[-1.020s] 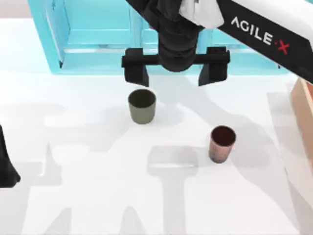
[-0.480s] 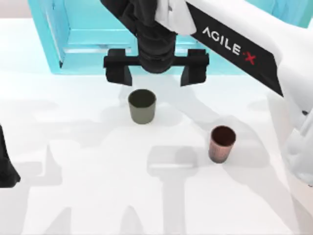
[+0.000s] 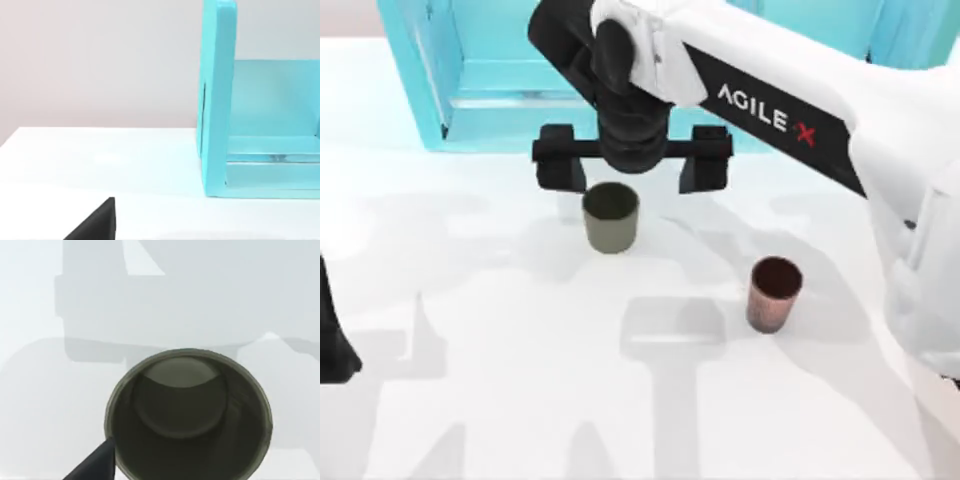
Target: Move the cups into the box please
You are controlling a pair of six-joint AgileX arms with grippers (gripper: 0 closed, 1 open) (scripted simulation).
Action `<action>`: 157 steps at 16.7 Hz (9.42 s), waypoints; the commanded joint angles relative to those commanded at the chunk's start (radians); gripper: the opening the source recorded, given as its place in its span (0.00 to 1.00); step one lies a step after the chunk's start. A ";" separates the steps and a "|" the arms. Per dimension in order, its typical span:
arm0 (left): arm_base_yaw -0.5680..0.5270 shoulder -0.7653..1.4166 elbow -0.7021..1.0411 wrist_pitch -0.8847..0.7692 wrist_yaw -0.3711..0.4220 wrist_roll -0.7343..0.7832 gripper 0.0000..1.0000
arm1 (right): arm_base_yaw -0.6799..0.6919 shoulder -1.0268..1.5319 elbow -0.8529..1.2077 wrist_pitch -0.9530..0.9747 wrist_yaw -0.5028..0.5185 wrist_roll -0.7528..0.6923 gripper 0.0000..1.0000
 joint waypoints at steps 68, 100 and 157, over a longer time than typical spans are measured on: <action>0.000 0.000 0.000 0.000 0.000 0.000 1.00 | -1.275 -1.119 -1.127 -0.132 -0.224 -1.274 0.00; 0.000 0.000 0.000 0.000 0.000 0.000 1.00 | -1.237 -1.110 -1.376 0.126 -0.221 -1.236 1.00; 0.000 0.000 0.000 0.000 0.000 0.000 1.00 | -0.215 -0.478 -0.879 0.175 -0.204 -0.201 1.00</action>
